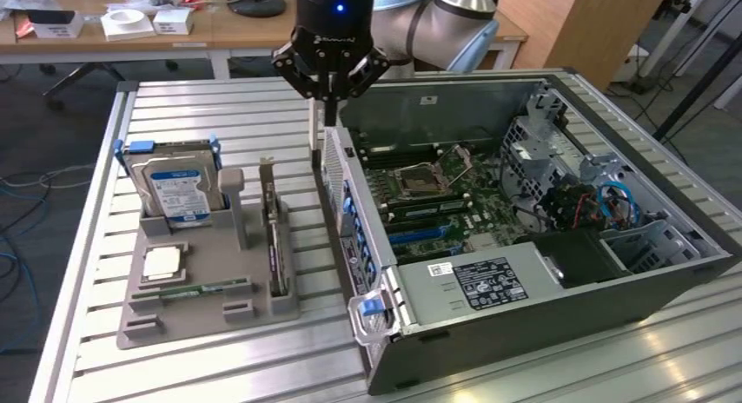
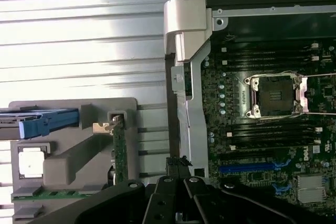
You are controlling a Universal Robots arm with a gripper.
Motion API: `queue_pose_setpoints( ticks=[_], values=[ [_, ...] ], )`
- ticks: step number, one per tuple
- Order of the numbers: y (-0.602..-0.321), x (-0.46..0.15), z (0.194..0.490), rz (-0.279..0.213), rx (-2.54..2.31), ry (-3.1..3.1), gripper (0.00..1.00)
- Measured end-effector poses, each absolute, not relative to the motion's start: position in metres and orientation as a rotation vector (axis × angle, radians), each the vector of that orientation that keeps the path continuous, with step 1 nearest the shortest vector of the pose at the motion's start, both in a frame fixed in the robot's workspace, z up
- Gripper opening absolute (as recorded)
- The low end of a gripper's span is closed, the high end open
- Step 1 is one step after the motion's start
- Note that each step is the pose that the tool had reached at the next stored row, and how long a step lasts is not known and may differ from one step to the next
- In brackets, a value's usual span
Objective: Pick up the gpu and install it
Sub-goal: 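Reach for the gpu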
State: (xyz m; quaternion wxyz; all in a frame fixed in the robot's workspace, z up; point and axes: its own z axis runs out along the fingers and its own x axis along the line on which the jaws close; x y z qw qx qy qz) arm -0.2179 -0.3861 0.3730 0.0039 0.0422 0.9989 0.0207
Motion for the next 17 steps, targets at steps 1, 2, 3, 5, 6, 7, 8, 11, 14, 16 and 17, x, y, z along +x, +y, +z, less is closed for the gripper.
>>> queue_pose_setpoints(
  ticks=[1, 2, 3, 5, 6, 7, 8, 11, 14, 16, 17],
  values=[
    [-0.386, -0.22, 0.373, 0.065, 0.133, 3.131, 0.1],
    [-0.386, -0.223, 0.372, 0.064, 0.134, 3.132, 0.1],
    [-0.386, -0.225, 0.372, 0.064, 0.134, 3.132, 0.1],
    [-0.385, -0.231, 0.371, 0.064, 0.134, 3.132, 0.1],
    [-0.385, -0.234, 0.371, 0.064, 0.135, 3.132, 0.1],
    [-0.385, -0.237, 0.371, 0.064, 0.135, 3.132, 0.1],
    [-0.385, -0.24, 0.371, 0.064, 0.135, 3.132, 0.1],
    [-0.385, -0.248, 0.37, 0.064, 0.136, 3.132, 0.1],
    [-0.385, -0.254, 0.37, 0.064, 0.138, 3.132, 0.1],
    [-0.385, -0.259, 0.369, 0.064, 0.139, 3.132, 0.1],
    [-0.385, -0.261, 0.369, 0.064, 0.14, 3.132, 0.1]
  ],
)
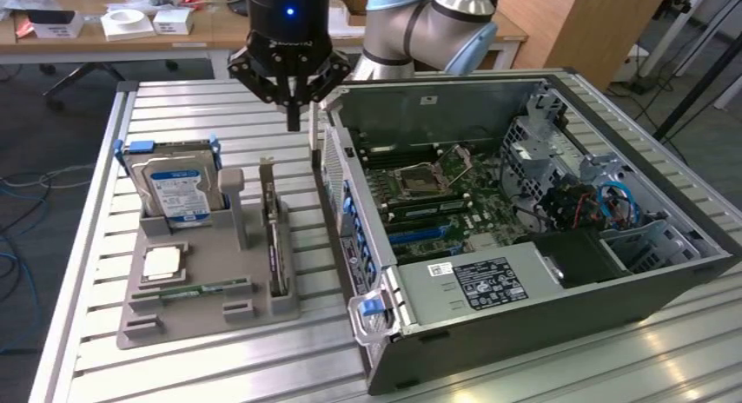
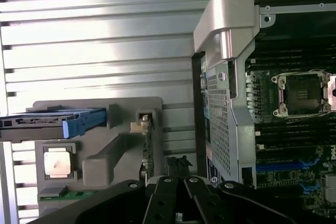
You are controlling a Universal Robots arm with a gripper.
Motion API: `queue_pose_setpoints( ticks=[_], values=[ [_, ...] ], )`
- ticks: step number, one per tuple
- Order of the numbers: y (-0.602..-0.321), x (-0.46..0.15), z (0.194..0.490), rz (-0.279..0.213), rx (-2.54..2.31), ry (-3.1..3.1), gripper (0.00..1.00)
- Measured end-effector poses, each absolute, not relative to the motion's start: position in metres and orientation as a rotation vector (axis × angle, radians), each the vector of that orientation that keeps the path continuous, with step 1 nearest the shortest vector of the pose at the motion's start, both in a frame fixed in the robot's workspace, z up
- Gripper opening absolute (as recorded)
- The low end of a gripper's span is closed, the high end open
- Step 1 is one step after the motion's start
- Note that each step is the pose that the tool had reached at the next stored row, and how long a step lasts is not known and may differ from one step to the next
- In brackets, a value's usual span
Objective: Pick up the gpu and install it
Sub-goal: 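Reach for the gpu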
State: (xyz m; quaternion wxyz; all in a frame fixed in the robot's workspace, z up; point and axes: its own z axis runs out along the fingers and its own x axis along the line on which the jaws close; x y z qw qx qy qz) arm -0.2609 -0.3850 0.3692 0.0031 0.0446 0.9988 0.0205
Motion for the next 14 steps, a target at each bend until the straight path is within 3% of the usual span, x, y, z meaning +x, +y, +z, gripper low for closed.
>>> queue_pose_setpoints(
  ticks=[14],
  values=[
    [-0.385, -0.288, 0.366, 0.064, 0.141, 3.132, 0.1]
  ],
)
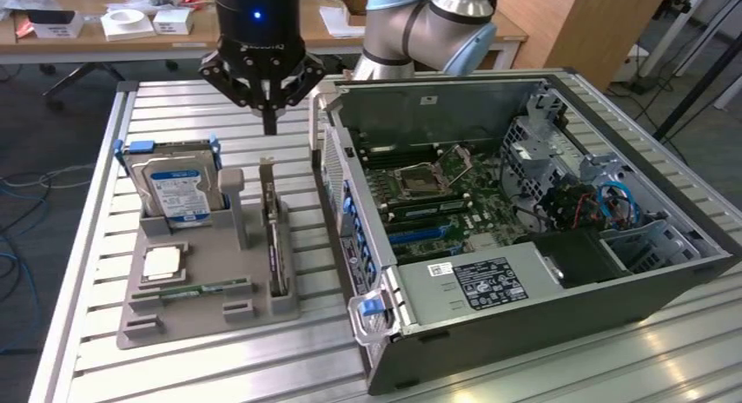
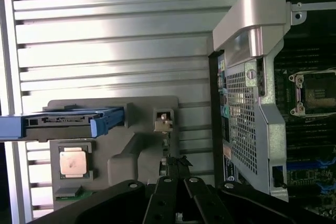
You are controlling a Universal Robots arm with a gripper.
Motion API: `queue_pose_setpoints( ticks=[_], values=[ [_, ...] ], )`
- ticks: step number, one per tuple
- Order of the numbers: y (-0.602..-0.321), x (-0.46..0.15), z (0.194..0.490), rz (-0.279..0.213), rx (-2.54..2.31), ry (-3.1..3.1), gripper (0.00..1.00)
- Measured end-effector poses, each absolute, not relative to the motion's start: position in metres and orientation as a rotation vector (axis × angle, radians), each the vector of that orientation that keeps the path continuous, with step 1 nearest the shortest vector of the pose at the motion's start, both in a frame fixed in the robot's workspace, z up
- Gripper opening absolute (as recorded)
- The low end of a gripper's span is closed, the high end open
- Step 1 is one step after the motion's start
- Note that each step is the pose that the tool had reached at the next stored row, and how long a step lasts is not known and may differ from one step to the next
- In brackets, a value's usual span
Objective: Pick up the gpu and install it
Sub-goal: 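Reach for the gpu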
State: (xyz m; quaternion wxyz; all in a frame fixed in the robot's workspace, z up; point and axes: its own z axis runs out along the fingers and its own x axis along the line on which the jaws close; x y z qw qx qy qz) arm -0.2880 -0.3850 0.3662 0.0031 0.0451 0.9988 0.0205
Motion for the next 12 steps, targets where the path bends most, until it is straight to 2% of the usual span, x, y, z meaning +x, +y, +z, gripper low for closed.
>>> queue_pose_setpoints(
  ticks=[12],
  values=[
    [-0.3863, -0.2904, 0.3661, 0.064, 0.142, 3.132, 0.1]
  ],
)
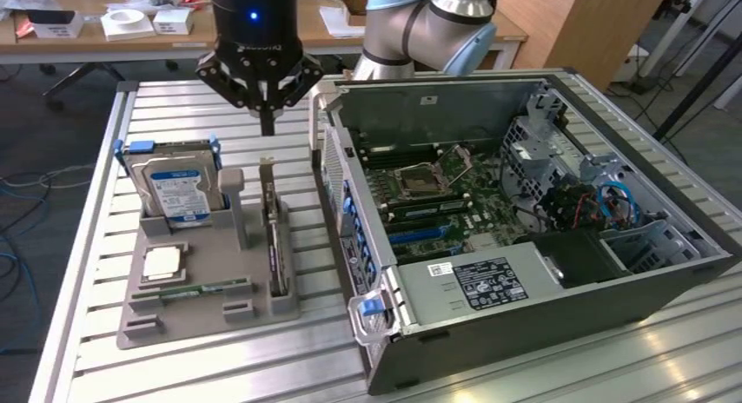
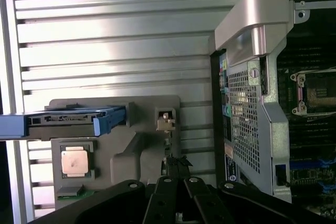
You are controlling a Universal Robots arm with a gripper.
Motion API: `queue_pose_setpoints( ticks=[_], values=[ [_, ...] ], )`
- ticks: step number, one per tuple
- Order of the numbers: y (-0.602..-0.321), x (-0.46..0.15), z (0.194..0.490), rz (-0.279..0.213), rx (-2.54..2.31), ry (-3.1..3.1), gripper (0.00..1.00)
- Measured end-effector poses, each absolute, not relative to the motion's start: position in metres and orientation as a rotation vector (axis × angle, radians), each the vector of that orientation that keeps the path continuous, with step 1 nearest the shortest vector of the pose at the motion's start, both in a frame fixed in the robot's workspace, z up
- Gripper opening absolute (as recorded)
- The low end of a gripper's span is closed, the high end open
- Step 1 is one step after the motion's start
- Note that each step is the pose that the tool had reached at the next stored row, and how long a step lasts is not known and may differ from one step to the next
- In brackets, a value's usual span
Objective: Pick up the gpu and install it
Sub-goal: 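Reach for the gpu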
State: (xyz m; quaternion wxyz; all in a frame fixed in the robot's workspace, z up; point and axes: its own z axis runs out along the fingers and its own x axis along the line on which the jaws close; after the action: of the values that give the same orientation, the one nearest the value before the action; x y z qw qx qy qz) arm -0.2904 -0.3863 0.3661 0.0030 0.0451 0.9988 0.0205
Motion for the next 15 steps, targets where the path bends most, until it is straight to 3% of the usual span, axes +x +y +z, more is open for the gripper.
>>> queue_pose_setpoints(
  ticks=[15],
  values=[
    [-0.422, -0.296, 0.366, 0.064, 0.141, 3.132, 0.1]
  ],
)
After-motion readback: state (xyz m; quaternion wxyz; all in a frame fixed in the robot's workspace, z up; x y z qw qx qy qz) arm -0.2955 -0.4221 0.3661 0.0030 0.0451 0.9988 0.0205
